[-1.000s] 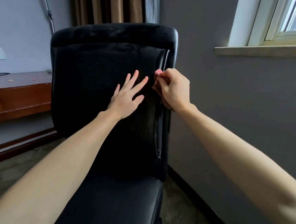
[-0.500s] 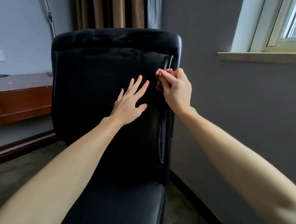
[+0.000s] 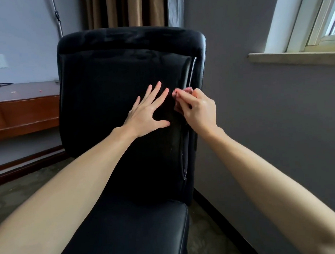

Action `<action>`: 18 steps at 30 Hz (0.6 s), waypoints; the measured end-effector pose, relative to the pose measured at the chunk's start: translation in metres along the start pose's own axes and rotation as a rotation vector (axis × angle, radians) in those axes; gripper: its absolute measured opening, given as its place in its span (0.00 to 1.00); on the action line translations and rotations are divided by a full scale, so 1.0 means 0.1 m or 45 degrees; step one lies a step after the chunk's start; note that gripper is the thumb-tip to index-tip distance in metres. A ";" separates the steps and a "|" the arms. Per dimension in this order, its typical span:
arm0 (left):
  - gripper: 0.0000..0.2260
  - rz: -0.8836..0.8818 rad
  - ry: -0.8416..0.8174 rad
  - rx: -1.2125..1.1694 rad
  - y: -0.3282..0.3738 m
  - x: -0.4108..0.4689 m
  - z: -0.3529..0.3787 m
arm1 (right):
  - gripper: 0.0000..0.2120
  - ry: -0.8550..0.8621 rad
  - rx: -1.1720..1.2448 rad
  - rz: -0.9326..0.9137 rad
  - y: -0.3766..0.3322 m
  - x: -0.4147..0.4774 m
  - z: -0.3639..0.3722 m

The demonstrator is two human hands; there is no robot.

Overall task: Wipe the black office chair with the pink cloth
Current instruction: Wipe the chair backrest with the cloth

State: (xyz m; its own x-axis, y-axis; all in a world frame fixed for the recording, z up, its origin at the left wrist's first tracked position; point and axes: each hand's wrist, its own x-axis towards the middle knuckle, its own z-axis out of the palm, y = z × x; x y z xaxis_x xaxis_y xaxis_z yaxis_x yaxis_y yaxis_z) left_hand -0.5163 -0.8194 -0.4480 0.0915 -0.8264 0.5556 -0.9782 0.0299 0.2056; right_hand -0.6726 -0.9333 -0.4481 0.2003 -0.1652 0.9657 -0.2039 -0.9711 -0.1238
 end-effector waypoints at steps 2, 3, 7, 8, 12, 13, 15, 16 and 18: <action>0.46 0.019 -0.050 0.060 -0.05 -0.02 -0.03 | 0.14 0.032 -0.020 0.069 0.01 0.16 0.02; 0.46 0.020 -0.069 0.102 -0.08 -0.04 -0.03 | 0.14 0.041 -0.016 0.089 0.01 0.16 0.02; 0.43 -0.102 -0.069 0.110 -0.18 -0.25 0.13 | 0.12 -0.065 0.079 0.008 -0.04 -0.32 0.02; 0.42 -0.116 -0.064 0.101 -0.21 -0.31 0.19 | 0.12 -0.120 0.082 -0.043 -0.05 -0.54 0.02; 0.41 -0.119 -0.065 0.100 -0.33 -0.36 0.22 | 0.11 -0.297 -0.024 -0.199 -0.05 -1.30 0.05; 0.41 -0.130 -0.073 0.102 -0.35 -0.35 0.20 | 0.12 -0.316 -0.039 -0.202 -0.04 -1.33 0.08; 0.42 -0.151 -0.082 0.114 -0.37 -0.34 0.19 | 0.11 -0.318 -0.059 -0.210 -0.03 -1.19 0.14; 0.42 -0.157 -0.082 0.121 -0.37 -0.34 0.19 | 0.11 -0.284 -0.063 -0.203 -0.04 -1.06 0.18; 0.43 -0.166 -0.071 0.134 -0.38 -0.34 0.22 | 0.10 -0.162 -0.041 -0.143 -0.04 -0.74 0.24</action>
State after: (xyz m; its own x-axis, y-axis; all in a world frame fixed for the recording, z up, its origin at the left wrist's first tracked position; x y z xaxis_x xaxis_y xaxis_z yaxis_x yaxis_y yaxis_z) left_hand -0.4861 -0.8051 -0.4922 0.2113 -0.8496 0.4833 -0.9731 -0.1365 0.1856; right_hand -0.6634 -0.9211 -0.5249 0.3430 -0.0784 0.9361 -0.2033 -0.9791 -0.0076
